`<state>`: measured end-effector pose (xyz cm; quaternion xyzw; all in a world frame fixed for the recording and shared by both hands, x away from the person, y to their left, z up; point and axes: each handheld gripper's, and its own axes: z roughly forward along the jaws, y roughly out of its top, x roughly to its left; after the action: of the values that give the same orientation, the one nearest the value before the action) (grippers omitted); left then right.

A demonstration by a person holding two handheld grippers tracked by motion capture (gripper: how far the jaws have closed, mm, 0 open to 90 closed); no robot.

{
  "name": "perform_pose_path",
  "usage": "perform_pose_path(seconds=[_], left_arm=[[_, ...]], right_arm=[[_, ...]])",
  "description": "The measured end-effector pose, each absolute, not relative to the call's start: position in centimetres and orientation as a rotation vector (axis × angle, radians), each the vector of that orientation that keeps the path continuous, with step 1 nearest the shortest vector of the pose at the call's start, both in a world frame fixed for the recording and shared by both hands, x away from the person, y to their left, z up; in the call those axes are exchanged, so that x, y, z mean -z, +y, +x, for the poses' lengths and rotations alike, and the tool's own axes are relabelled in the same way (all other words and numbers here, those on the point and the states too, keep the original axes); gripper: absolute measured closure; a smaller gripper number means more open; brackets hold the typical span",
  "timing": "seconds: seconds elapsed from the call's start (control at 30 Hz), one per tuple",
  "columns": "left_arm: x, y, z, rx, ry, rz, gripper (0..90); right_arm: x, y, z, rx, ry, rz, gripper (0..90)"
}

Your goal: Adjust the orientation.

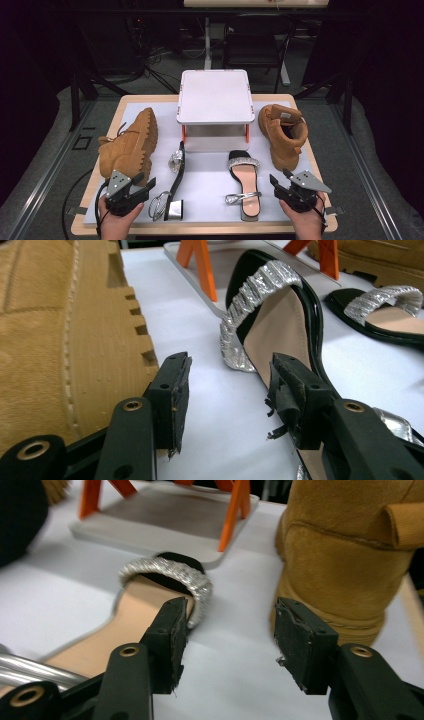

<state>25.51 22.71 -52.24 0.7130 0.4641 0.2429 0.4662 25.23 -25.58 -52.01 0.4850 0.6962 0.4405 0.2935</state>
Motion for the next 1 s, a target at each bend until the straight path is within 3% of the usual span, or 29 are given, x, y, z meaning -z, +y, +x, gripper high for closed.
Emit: perform_pose_path(seconds=[0.1, 0.13, 0.23, 0.53, 0.6, 1.0], left_arm=[[52.3, 22.7, 25.6, -0.593, 1.138, 1.752, 50.7], [52.4, 22.7, 25.6, -0.592, 1.139, 1.754, 50.5], [52.3, 22.7, 25.4, -0.575, 1.121, 1.729, 50.7], [52.1, 22.7, 24.9, -0.561, 1.137, 1.698, 51.0], [52.1, 22.7, 24.9, -0.576, 1.124, 1.692, 55.4], [51.6, 22.9, 24.6, -0.522, 1.178, 1.706, 54.4]], right_arm=[[52.1, -25.8, 25.5, -1.167, 1.863, 1.319, 48.6], [52.1, -25.8, 25.5, -1.131, 1.877, 1.308, 53.2], [52.3, -25.7, 25.2, -1.086, 1.846, 1.297, 56.3], [52.0, -25.0, 24.6, -1.108, 1.832, 1.257, 61.3], [51.9, -24.9, 24.3, -1.110, 1.825, 1.241, 64.4], [52.4, -24.1, 25.0, -1.055, 1.879, 1.264, 56.7]])
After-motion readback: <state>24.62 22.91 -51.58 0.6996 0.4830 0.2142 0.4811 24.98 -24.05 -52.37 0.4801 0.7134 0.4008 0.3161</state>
